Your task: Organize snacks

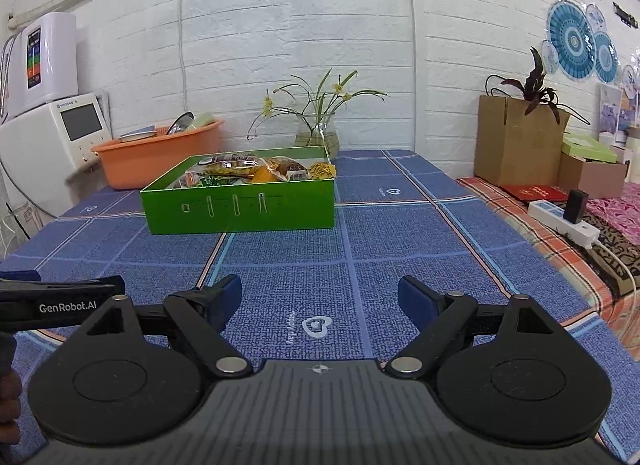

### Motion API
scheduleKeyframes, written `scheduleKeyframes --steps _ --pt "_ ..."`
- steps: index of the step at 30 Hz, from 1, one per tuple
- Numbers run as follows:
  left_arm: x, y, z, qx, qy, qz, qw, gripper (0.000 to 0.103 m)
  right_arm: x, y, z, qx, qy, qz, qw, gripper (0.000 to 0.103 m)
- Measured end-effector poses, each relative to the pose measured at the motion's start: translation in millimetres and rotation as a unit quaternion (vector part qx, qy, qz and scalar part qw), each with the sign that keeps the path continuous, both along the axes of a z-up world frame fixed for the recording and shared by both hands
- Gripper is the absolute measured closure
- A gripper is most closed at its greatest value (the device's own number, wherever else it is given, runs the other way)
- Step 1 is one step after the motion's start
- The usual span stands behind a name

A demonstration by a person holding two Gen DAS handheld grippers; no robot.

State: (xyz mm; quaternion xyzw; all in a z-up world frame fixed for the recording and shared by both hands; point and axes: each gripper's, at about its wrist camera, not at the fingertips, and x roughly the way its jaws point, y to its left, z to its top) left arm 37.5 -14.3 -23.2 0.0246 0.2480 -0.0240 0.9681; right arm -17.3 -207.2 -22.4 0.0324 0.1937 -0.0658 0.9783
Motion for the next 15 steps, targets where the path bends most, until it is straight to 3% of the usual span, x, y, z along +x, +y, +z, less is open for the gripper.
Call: scheduleKeyframes --steps 15 --pt "-8.6 -1.3 -1.5 0.010 0.013 -0.003 0.9999 0.000 -9.9 1.3 -3.7 0.018 -0.007 0.011 1.000 0.000"
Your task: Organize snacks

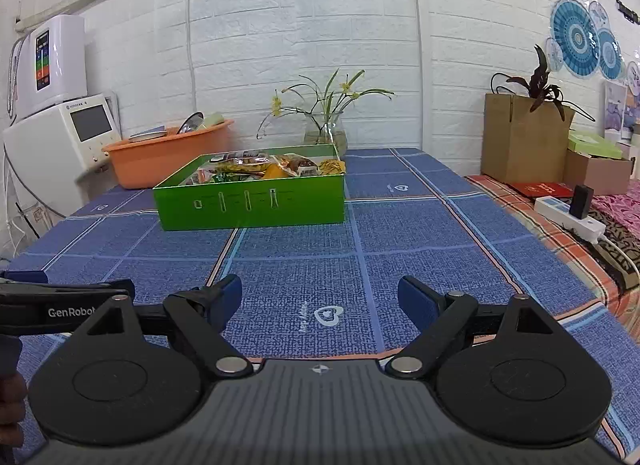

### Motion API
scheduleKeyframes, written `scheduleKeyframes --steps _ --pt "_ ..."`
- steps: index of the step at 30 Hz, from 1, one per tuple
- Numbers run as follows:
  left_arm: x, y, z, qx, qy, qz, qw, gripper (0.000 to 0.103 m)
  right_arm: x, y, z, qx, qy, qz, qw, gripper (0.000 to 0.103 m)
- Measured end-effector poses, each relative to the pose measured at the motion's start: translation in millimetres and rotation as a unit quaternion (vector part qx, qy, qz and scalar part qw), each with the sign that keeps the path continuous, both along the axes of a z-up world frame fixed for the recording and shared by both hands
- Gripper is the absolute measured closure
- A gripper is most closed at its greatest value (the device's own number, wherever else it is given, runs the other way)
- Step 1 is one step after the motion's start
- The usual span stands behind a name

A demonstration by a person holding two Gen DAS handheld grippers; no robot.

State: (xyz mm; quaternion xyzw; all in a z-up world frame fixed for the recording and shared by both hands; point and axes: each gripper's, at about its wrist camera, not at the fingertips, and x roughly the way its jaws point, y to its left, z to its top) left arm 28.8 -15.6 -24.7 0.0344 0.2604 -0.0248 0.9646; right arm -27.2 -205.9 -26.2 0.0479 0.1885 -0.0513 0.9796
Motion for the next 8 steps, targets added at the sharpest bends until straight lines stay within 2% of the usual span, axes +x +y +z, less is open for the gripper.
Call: scheduleKeyframes --steps 8 --pt "1.0 0.6 -0.6 0.001 0.002 0.000 1.0000 0.000 1.2 -2.0 -2.4 0.007 0.006 -0.002 1.000 0.000"
